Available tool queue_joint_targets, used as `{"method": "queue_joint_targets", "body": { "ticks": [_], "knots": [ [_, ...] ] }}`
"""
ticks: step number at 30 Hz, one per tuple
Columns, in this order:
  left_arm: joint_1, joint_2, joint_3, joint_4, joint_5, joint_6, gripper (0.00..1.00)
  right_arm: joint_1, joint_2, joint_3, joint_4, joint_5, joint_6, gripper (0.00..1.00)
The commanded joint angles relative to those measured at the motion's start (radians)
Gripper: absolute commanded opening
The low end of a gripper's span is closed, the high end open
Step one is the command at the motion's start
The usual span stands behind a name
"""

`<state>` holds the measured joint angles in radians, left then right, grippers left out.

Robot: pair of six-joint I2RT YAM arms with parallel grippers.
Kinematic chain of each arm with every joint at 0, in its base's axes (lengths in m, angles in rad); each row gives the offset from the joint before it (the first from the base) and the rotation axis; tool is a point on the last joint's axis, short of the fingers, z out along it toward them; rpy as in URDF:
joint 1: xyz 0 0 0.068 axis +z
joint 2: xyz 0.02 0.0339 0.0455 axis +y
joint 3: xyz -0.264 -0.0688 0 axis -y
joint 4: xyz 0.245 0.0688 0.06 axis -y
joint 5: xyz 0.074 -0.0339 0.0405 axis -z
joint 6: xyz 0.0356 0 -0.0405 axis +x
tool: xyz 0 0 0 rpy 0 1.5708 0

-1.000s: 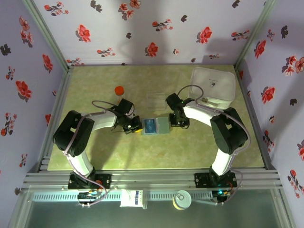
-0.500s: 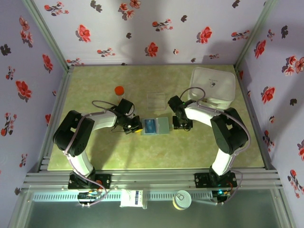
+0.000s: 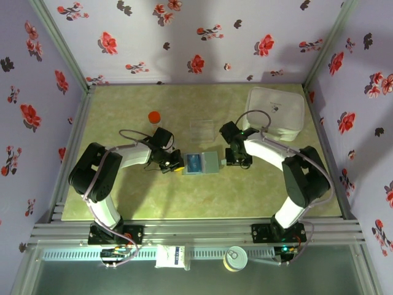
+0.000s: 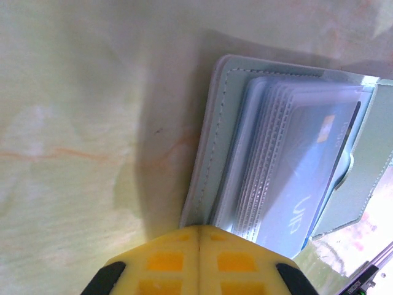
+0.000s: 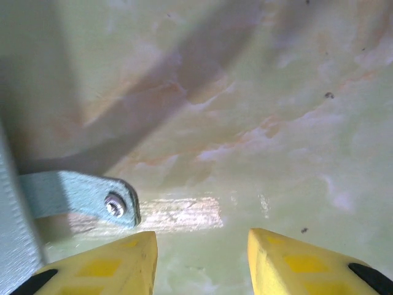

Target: Take the credit cards out of the card holder

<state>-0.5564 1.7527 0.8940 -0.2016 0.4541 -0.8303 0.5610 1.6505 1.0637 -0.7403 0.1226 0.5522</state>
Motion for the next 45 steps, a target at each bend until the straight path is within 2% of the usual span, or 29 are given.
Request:
{"method": "queue_joint_targets", "body": {
  "ticks": [1,8,12,24,30,36,45],
  "knots": [
    [-0.005,-0.004,0.022,-0.085,-0.032,0.019,0.01,0.007,-0.05,0.026,-0.053,-0.03,0.023,0.44],
    [-0.005,-0.047,0.073,-0.13,-0.046,0.031,0.03,0.054,-0.086,0.103,-0.101,-0.035,0.036,0.42],
    [-0.005,-0.052,0.098,-0.138,-0.047,0.026,0.04,0.079,-0.075,0.135,-0.078,-0.079,0.044,0.41],
    [-0.044,-0.033,0.147,-0.11,-0.031,0.0,0.04,0.093,0.02,0.094,0.208,-0.375,0.123,0.41],
    [-0.06,0.011,0.157,-0.101,-0.015,0.008,0.0,0.091,0.08,0.051,0.361,-0.511,0.152,0.37],
    [-0.063,0.04,0.16,-0.128,-0.038,0.032,0.0,0.091,0.134,0.041,0.444,-0.562,0.155,0.29],
    [-0.063,0.075,0.184,-0.184,-0.089,0.069,0.0,0.089,0.202,0.08,0.433,-0.591,0.13,0.23]
  ]
}}
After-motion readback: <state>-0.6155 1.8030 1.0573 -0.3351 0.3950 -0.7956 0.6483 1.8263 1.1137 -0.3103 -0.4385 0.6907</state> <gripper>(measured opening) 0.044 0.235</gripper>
